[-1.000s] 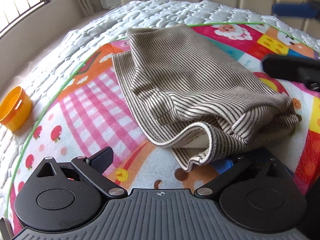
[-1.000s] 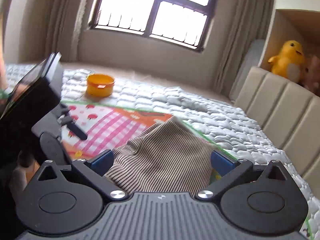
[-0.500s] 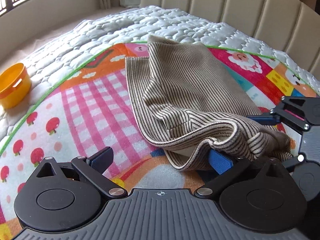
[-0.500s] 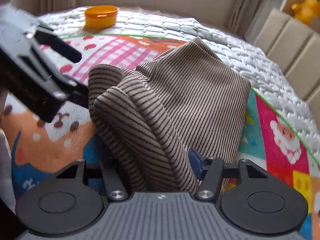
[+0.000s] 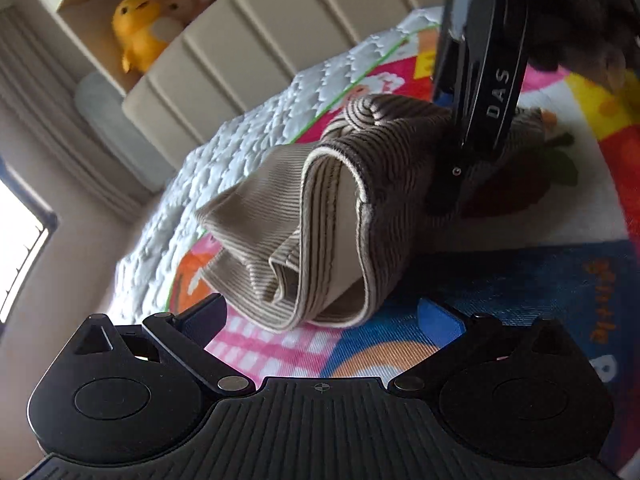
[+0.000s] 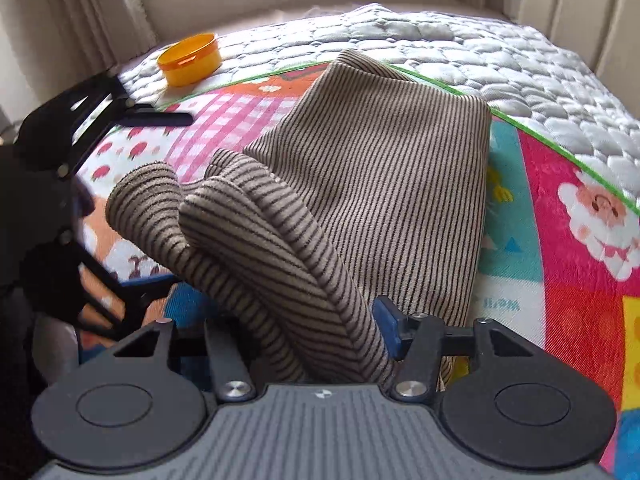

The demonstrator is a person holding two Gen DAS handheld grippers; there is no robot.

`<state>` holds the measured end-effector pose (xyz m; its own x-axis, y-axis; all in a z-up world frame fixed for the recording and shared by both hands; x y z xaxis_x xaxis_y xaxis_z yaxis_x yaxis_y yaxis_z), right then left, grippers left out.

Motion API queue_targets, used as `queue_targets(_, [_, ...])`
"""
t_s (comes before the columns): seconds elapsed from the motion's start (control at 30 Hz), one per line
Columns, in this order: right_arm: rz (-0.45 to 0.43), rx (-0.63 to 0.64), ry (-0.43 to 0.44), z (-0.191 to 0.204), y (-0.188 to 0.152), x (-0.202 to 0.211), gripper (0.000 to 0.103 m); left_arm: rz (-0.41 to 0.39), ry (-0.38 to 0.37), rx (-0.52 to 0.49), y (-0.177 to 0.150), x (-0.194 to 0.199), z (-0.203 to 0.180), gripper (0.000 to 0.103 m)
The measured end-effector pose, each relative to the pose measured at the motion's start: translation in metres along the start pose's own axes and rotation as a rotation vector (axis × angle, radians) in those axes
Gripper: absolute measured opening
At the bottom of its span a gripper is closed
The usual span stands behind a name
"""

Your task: Fold clothes

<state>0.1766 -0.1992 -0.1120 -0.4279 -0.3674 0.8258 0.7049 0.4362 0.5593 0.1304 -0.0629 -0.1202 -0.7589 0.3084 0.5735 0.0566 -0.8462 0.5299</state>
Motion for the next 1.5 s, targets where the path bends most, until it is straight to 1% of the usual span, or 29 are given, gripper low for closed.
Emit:
queue_targets(0.1, [-0.002, 0.117, -0.014, 0.002, -0.005, 0.005, 0.054, -0.029, 0.025, -0.066, 0.012, -0.026, -0.009, 0.103])
queue_targets(0.2, [-0.018, 0.155, -0.007, -0.006, -0.008, 0.019, 0.055, -0.08, 0.003, -0.122, 0.023, -0.044, -0.023, 0.103])
queue_targets(0.23, [-0.027, 0.152, -0.002, -0.012, -0.01, 0.026, 0.056, -0.099, 0.003, -0.145, 0.026, -0.047, -0.028, 0.101])
queue_targets(0.27, [-0.038, 0.141, 0.004, -0.018, -0.012, 0.034, 0.059, -0.112, -0.006, -0.149, 0.027, -0.05, -0.031, 0.098])
queue_targets(0.3, [-0.053, 0.122, 0.009, -0.025, -0.014, 0.043, 0.065, -0.123, -0.019, -0.145, 0.029, -0.053, -0.032, 0.089])
queue_targets(0.33, [-0.07, 0.101, 0.013, -0.033, -0.017, 0.051, 0.067, -0.123, -0.045, -0.114, 0.031, -0.055, -0.031, 0.078])
queue_targets(0.37, [-0.087, 0.075, 0.008, -0.041, -0.02, 0.058, 0.072, -0.117, -0.073, -0.071, 0.032, -0.058, -0.029, 0.073])
queue_targets(0.4, [-0.104, 0.048, 0.0, -0.05, -0.022, 0.065, 0.073, -0.107, -0.103, -0.016, 0.034, -0.061, -0.026, 0.062])
queue_targets(0.43, [-0.123, 0.015, -0.019, -0.061, -0.023, 0.07, 0.073, -0.095, -0.135, 0.042, 0.035, -0.063, -0.022, 0.055])
queue_targets(0.47, [-0.145, -0.03, -0.049, -0.074, -0.024, 0.075, 0.073, -0.073, -0.178, 0.154, 0.037, -0.067, -0.013, 0.053])
queue_targets(0.53, [-0.191, -0.133, -0.115, -0.103, -0.026, 0.084, 0.073, -0.027, -0.275, 0.437, 0.037, -0.076, 0.011, 0.052])
queue_targets(0.6, [-0.21, -0.201, -0.167, -0.127, -0.032, 0.088, 0.074, 0.004, -0.373, 0.74, 0.029, -0.084, 0.04, 0.051])
queue_targets(0.63, [-0.218, -0.232, -0.192, -0.139, -0.035, 0.09, 0.074, 0.01, -0.411, 0.855, 0.022, -0.087, 0.051, 0.051])
queue_targets(0.67, [-0.211, -0.232, -0.226, -0.146, -0.039, 0.087, 0.074, 0.015, -0.446, 0.961, 0.015, -0.09, 0.062, 0.051])
queue_targets(0.73, [-0.165, -0.136, -0.304, -0.148, -0.05, 0.075, 0.074, 0.018, -0.494, 1.118, 0.001, -0.096, 0.076, 0.051])
queue_targets(0.8, [-0.123, 0.007, -0.349, -0.137, -0.057, 0.057, 0.074, 0.025, -0.517, 1.191, -0.01, -0.1, 0.081, 0.051])
queue_targets(0.83, [-0.131, 0.072, -0.353, -0.128, -0.057, 0.051, 0.074, 0.028, -0.527, 1.221, -0.015, -0.103, 0.082, 0.051])
queue_targets(0.9, [-0.189, 0.176, -0.335, -0.107, -0.052, 0.044, 0.074, 0.029, -0.545, 1.243, -0.018, -0.108, 0.085, 0.051])
queue_targets(0.97, [-0.27, 0.244, -0.304, -0.088, -0.035, 0.039, 0.074, 0.028, -0.56, 1.245, -0.019, -0.112, 0.087, 0.051])
queue_targets(1.03, [-0.326, 0.318, -0.287, -0.068, -0.018, 0.033, 0.073, 0.032, -0.578, 1.238, -0.014, -0.113, 0.086, 0.051])
queue_targets(1.07, [-0.326, 0.342, -0.273, -0.06, -0.011, 0.03, 0.064, 0.035, -0.582, 1.227, -0.014, -0.112, 0.087, 0.051])
queue_targets(1.1, [-0.318, 0.359, -0.253, -0.053, -0.005, 0.028, 0.045, 0.04, -0.583, 1.212, -0.015, -0.11, 0.088, 0.051])
queue_targets(1.13, [-0.311, 0.376, -0.233, -0.046, 0.0, 0.025, 0.04, 0.044, -0.585, 1.198, -0.016, -0.108, 0.089, 0.052])
queue_targets(1.2, [-0.273, 0.391, -0.19, -0.037, 0.004, 0.023, 0.03, 0.059, -0.544, 1.143, -0.019, -0.091, 0.086, 0.052])
queue_targets(1.27, [-0.236, 0.4, -0.154, -0.028, 0.001, 0.028, 0.025, 0.083, -0.498, 1.052, -0.014, -0.08, 0.081, 0.052])
queue_targets(1.3, [-0.219, 0.394, -0.131, -0.024, -0.002, 0.033, 0.022, 0.097, -0.486, 1.003, -0.011, -0.074, 0.077, 0.051])
queue_targets(1.37, [-0.19, 0.379, -0.071, -0.014, -0.011, 0.053, 0.021, 0.118, -0.493, 0.933, -0.006, -0.06, 0.07, 0.051])
queue_targets(1.43, [-0.166, 0.375, -0.012, -0.003, -0.021, 0.075, 0.021, 0.13, -0.556, 0.9, -0.002, -0.038, 0.062, 0.05])
queue_targets(1.5, [-0.154, 0.393, 0.034, 0.008, -0.03, 0.099, 0.021, 0.131, -0.643, 0.893, -0.001, -0.014, 0.055, 0.049])
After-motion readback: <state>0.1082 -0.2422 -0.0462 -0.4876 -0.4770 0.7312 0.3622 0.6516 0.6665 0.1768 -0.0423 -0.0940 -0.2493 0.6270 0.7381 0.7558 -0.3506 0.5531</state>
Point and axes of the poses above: each gripper's, at about its wrist camera, not at the fingertips, and x roughly against the way its jaws point, z to its left, y to its top, the point moved 4 cm from there along -x, roughly the way its jaws point
